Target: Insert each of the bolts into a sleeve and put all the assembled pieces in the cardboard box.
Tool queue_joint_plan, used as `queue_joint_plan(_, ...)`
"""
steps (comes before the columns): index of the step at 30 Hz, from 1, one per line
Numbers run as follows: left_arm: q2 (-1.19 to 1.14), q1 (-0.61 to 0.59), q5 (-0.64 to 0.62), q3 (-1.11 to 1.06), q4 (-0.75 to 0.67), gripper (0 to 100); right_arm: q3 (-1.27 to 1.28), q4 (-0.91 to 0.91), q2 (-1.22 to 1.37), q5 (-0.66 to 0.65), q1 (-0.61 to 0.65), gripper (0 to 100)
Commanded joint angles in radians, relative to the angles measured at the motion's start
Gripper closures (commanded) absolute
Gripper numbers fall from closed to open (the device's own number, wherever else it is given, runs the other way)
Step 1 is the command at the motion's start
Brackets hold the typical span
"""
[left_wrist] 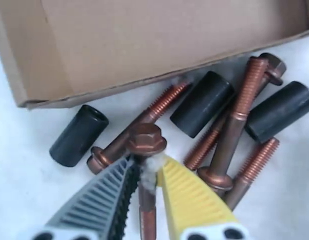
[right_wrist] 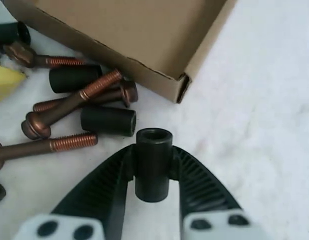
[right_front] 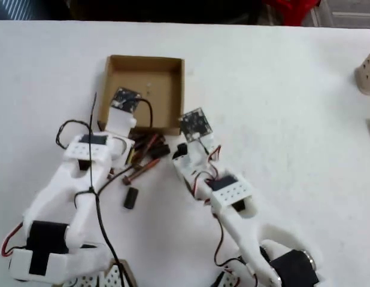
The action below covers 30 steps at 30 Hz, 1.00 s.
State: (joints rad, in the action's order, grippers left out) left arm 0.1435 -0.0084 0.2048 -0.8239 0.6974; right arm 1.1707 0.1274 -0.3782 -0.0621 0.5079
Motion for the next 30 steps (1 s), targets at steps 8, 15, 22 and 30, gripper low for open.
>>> queue_joint_plan(8, 0.05, -0.012, -0.018, 0.028, -0.032, 98, 0.315, -0.452, -0.332, 0.008, 0.053, 98.2)
queue_joint_plan(15, 0.05, -0.012, -0.018, 0.028, -0.032, 98, 0.47, -0.691, -0.386, 0.008, 0.151, 98.2)
queue_joint_plan(22, 0.05, -0.012, -0.018, 0.028, -0.032, 98, 0.488, -0.759, -0.386, 0.144, 0.156, 98.3)
queue_joint_plan(30, 0.114, -0.054, -0.021, 0.032, -0.072, 98, 0.493, -0.791, -0.384, 0.149, 0.156, 98.3)
